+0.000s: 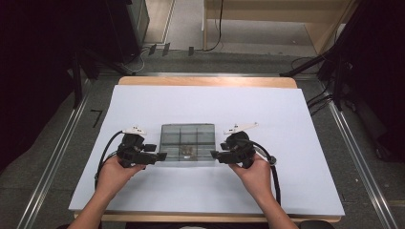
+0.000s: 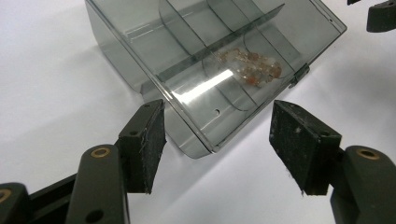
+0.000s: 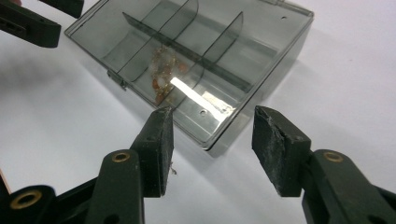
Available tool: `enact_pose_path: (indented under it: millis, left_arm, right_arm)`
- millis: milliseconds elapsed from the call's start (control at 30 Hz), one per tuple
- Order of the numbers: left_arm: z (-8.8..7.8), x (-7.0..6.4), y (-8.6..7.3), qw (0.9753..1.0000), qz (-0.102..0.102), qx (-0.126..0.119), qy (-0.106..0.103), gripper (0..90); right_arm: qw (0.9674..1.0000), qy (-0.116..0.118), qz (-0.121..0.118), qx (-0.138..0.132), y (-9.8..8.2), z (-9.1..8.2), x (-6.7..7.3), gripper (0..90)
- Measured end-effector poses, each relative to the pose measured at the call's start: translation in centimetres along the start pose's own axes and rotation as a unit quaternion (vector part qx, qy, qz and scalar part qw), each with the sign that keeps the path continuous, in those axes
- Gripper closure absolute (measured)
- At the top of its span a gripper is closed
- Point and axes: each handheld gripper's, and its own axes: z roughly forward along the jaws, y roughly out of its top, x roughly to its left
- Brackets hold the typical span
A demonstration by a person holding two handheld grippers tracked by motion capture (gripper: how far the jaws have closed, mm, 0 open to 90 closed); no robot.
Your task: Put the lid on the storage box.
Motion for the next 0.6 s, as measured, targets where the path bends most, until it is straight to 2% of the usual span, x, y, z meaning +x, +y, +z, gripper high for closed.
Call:
enact_pose_path:
  millis: [600]
  left_arm:
    - [-0.9, 2.1, 0.2, 0.9997, -0.013, -0.008, 0.02, 35.6]
  right_arm:
    - [0.9994, -0.029, 0.014, -0.017, 0.1, -0.9, -2.5, 47.9]
